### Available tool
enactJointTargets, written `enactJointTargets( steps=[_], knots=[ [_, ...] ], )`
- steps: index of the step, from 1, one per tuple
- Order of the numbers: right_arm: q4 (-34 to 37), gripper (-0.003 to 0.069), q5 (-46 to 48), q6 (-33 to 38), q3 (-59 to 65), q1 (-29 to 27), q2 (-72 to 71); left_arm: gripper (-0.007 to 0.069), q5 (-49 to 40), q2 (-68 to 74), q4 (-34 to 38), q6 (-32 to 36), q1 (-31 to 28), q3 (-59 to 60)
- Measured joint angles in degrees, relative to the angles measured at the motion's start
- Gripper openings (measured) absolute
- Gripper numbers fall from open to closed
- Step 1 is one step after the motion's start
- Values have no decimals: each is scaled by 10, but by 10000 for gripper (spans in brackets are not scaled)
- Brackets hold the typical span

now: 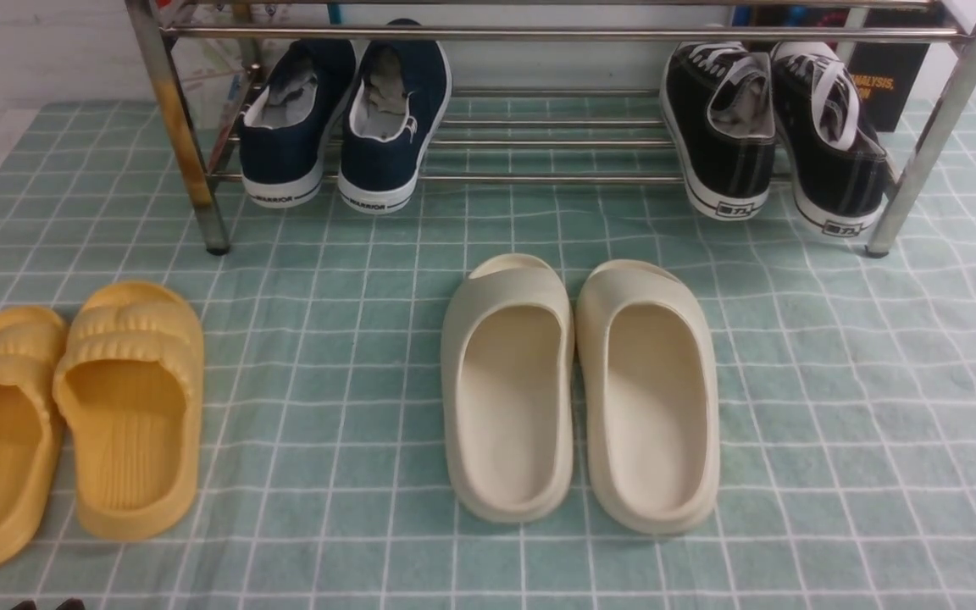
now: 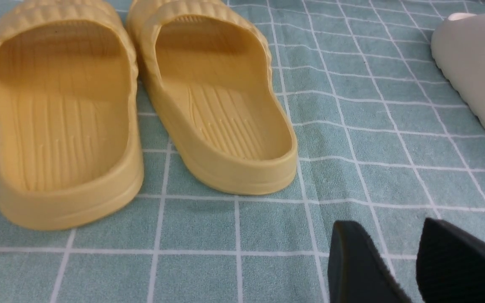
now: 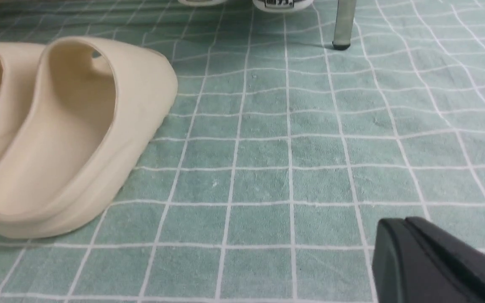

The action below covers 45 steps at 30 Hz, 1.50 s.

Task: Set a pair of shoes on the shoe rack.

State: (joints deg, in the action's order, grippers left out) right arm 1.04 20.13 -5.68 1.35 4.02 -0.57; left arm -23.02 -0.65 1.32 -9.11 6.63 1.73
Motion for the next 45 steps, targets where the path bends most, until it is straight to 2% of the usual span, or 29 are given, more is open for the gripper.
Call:
enactJointTargets(
  steps=[45],
  knots=[
    [4,59,19,2,-4,0,0,238,0,0,0,0,0,0]
  ],
)
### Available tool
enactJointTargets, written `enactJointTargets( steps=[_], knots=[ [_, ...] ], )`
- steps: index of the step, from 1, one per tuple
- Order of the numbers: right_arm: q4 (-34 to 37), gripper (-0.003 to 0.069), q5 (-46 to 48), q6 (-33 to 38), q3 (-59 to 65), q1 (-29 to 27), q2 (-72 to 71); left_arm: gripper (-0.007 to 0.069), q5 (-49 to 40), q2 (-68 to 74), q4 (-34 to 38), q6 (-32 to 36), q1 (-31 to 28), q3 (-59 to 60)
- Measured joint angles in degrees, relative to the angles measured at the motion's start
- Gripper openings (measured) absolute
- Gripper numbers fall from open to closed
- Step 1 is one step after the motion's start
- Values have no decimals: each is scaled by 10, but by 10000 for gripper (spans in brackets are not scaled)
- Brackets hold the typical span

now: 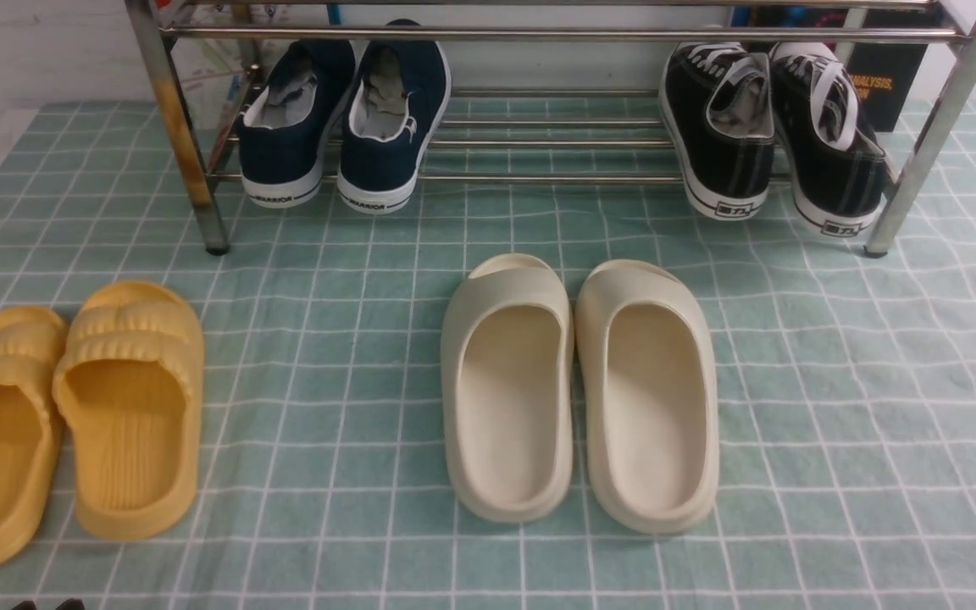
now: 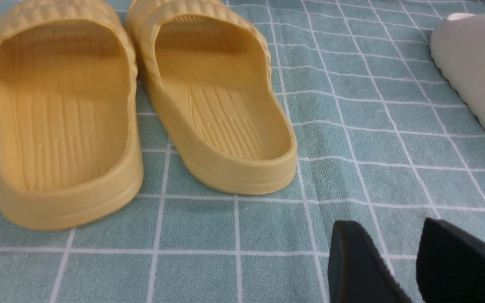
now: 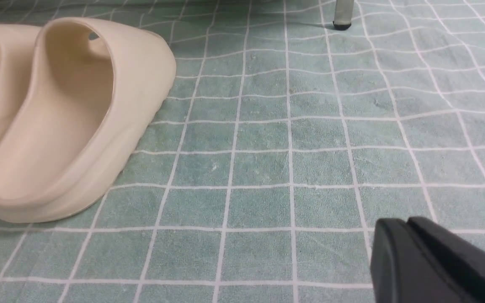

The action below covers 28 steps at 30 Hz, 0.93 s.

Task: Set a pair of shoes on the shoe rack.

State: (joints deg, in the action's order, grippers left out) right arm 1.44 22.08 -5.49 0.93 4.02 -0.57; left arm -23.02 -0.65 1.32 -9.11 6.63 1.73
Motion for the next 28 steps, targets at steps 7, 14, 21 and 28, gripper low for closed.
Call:
enactJointTargets(
  steps=[7,14,21,28],
  knots=[
    [0,71,0,0,0,0,0,238,0,0,0,0,0,0],
    [0,83,0,0,0,0,0,238,0,0,0,0,0,0],
    [0,91,0,0,0,0,0,238,0,0,0,0,0,0],
    [0,91,0,0,0,0,0,238,0,0,0,0,0,0]
  ],
)
